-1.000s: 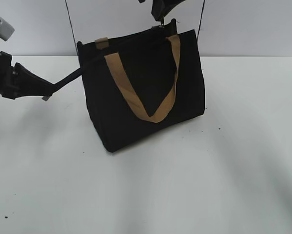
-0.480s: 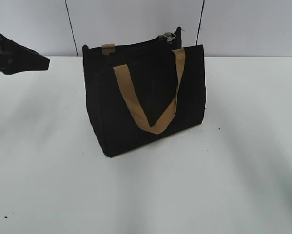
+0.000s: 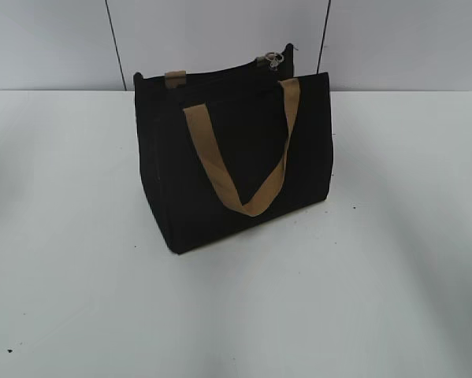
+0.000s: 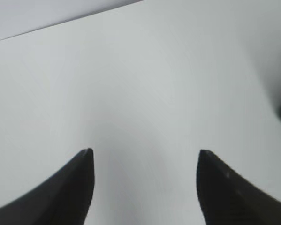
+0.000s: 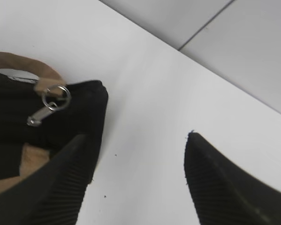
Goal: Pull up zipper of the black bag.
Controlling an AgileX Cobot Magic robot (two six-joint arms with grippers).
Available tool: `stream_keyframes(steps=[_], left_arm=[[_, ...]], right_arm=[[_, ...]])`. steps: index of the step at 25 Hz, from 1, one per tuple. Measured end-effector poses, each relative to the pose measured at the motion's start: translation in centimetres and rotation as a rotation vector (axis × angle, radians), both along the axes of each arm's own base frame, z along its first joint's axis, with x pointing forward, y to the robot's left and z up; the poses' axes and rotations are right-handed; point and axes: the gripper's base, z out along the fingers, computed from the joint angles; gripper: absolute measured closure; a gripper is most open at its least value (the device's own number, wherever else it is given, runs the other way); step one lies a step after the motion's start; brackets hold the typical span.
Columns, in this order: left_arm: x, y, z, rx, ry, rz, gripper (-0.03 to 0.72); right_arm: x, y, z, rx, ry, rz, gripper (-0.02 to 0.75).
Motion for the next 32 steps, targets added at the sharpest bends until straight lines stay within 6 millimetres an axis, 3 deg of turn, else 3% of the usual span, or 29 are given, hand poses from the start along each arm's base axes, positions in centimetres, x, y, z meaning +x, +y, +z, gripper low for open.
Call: stream_keyframes(steps=[3,6,9,12,18,20,23,25,32], left_arm=[[-0.6,1.7,1.8,0.082,-0.013,0.188,0.199],[-2.0,2.2,3.3,0.104,-0.037,0.256,0.216],[-4.3,1.6,4.4,0.059,-0.073,0.253,0.219],[-7.6,0.8,4.9,0.0,-0.104,0.237,0.22],[-16.0,-0.5,3.8,-0.062,-0.138,0.213,0.22],[-19.3,-0.9,3.2,-0.061,-0.159,0.206,0.22],[-22.6,-1.3,1.8,-0.061,-0.151,0.196,0.22],[-24.5,-1.5,0.9,-0.064,-0.155,0.194,0.22],[-28.7,-2.1,-1.1,-0.101,-0.188,0.199,0.22]], right_arm=[[-0.9,-3.0,0.2,0.009,0.032,-0.057,0.255],[-2.9,-6.7,0.7,0.044,0.068,-0.111,0.255],[-6.0,-10.3,0.9,0.063,0.073,-0.168,0.255],[-10.0,-12.5,1.4,0.097,0.03,-0.202,0.255],[-18.5,-13.3,0.8,0.162,-0.033,-0.214,0.256],[-21.1,-13.4,-0.5,0.17,-0.022,-0.213,0.256],[-24.9,-13.4,-2.3,0.182,-0.022,-0.211,0.256],[-28.1,-13.5,-3.1,0.192,-0.067,-0.205,0.256],[-33.2,-13.5,-8.0,0.232,-0.055,-0.211,0.256]])
